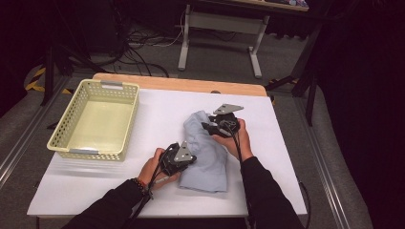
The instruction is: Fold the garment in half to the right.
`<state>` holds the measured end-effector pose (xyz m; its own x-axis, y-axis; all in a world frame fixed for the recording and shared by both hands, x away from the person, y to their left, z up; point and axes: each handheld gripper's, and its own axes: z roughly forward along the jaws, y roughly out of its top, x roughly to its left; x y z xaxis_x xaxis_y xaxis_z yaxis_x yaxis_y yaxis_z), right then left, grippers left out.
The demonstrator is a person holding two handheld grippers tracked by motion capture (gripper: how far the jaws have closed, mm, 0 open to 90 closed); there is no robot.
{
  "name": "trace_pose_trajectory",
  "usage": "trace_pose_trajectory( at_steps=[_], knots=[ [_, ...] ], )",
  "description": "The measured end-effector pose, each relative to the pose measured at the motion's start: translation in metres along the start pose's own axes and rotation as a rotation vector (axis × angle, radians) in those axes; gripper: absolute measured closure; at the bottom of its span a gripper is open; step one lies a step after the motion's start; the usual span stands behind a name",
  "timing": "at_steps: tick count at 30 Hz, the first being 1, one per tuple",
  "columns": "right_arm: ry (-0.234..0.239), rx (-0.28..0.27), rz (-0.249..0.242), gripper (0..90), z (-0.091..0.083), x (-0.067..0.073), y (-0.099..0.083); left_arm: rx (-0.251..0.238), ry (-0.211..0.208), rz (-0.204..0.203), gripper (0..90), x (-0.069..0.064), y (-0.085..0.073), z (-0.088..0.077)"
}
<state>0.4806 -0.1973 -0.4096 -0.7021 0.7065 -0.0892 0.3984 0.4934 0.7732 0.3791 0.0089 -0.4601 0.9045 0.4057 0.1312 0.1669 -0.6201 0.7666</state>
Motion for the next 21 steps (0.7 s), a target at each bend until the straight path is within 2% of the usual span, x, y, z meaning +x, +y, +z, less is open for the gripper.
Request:
trace_pose_trajectory(
  at_steps=[1,2,4,5,8,10,13,15,18,20,21],
  knots=[
    [-0.020,0.036,0.012,55.7,0.010,-0.004,-0.001,-0.001,0.000,-0.001,89.7,0.000,0.000,0.000],
    [-0.036,0.042,0.019,55.4,0.014,-0.006,-0.003,-0.001,-0.001,-0.001,89.7,0.000,0.000,0.000],
    [-0.010,0.036,0.073,59.6,0.022,-0.012,-0.008,-0.005,-0.007,-0.003,89.7,0.001,0.000,0.000],
    [-0.012,0.045,0.081,61.1,0.025,-0.014,-0.010,-0.006,-0.008,-0.007,89.7,0.001,-0.001,0.001],
    [0.015,0.076,0.099,77.7,0.033,-0.015,-0.016,-0.010,-0.008,-0.009,89.7,0.001,-0.001,0.001],
    [0.013,0.078,0.091,83.4,0.033,-0.014,-0.017,-0.009,-0.008,-0.010,89.7,0.001,-0.001,0.001],
    [0.006,0.031,0.086,86.8,0.024,-0.013,-0.016,-0.010,-0.009,-0.011,89.7,0.001,-0.001,0.001],
    [-0.022,-0.010,0.068,87.3,0.014,-0.011,-0.015,-0.011,-0.008,-0.013,89.8,0.001,-0.001,0.001],
    [-0.059,-0.102,0.097,87.6,-0.012,-0.011,-0.018,-0.009,-0.007,-0.011,89.7,0.001,-0.001,0.001],
    [-0.083,-0.131,0.101,87.5,-0.020,-0.012,-0.022,-0.011,-0.007,-0.015,89.7,0.001,-0.001,0.001],
    [-0.100,-0.128,0.106,87.5,-0.022,-0.012,-0.025,-0.012,-0.006,-0.018,89.7,0.001,-0.001,0.001]
  ],
)
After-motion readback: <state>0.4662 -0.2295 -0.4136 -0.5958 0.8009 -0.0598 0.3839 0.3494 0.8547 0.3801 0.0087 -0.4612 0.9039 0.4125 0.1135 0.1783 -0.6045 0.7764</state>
